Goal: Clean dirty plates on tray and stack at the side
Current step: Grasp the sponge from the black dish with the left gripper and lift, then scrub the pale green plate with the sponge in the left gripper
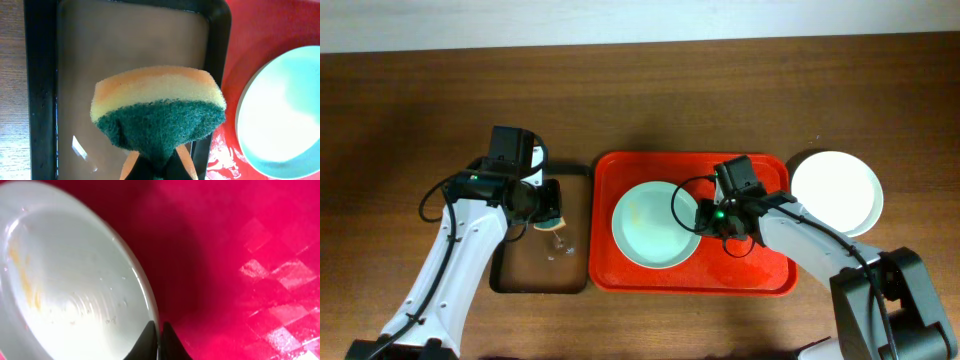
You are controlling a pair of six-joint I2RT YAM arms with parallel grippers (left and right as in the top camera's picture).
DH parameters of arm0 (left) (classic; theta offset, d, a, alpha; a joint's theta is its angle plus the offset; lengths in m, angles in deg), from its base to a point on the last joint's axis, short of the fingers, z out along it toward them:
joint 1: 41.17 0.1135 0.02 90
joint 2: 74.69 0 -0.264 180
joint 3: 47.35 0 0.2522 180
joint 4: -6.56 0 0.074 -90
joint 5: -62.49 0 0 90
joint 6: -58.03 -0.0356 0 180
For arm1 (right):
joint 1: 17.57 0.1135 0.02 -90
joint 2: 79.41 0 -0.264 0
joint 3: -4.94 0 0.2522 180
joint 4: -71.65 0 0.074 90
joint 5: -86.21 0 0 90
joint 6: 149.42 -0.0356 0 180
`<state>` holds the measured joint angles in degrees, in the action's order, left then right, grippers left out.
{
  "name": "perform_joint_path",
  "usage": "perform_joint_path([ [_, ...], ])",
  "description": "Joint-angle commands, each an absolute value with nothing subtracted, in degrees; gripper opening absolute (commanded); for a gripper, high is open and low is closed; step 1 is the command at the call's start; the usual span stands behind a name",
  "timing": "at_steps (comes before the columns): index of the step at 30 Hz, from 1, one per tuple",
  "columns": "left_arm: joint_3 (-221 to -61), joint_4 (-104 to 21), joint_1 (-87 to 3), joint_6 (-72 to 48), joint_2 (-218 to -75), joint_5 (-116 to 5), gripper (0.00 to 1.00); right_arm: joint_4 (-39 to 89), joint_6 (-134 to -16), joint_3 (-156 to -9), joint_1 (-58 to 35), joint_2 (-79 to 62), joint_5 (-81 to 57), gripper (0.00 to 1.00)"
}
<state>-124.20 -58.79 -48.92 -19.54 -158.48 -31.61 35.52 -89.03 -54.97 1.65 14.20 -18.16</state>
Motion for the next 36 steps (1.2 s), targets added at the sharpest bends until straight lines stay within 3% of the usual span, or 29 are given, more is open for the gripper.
perform_joint_path([
  [1, -122.93, -58.84, -49.01, -20.13, -158.2, -32.24, 0.0, 34.49, -88.87, -54.66, 1.98, 14.63, -17.31, 0.04],
  [9, -107.17, -41.79, -48.98, -20.9, -158.26, -35.91, 0.0, 34.53, -88.85, -54.66, 1.98, 14.63, -17.27, 0.04],
  [13, -105.09, -39.12, -48.98, -18.06, -158.37, -35.54, 0.0, 34.55, -88.87, -54.66, 1.98, 14.63, -17.27, 0.04],
  [14, -104.31, -37.09, -48.98, -18.03, -158.37, -35.24, 0.0, 34.53, -88.85, -54.66, 1.98, 14.63, -17.29, 0.06],
  [15, -103.0, -34.58, -48.98, -17.79, -158.37, -35.28, 0.0, 34.55, -88.85, -54.66, 1.98, 14.63, -17.27, 0.19],
  [16, -102.17, -33.48, -49.01, -16.7, -158.37, -35.28, 0.0, 34.55, -88.87, -54.66, 1.98, 14.63, -17.27, 0.24],
  [27, -103.7, -34.93, -48.98, -16.15, -158.35, -35.24, 0.0, 34.53, -88.87, -54.66, 1.98, 14.63, -17.29, 0.38],
  [29, -109.4, -41.99, -48.98, -16.66, -158.35, -35.22, 0.0, 34.53, -88.87, -54.66, 1.98, 14.63, -17.95, 0.04],
  [32, -122.03, -54.29, -48.98, -20.42, -158.35, -32.61, 0.0, 34.34, -88.85, -54.66, 1.98, 14.63, -20.13, 0.04],
  [36, -127.06, -59.71, -48.98, -24.04, -158.63, -32.64, 0.0, 34.77, -88.39, -54.66, 1.98, 14.63, -24.02, 0.04],
])
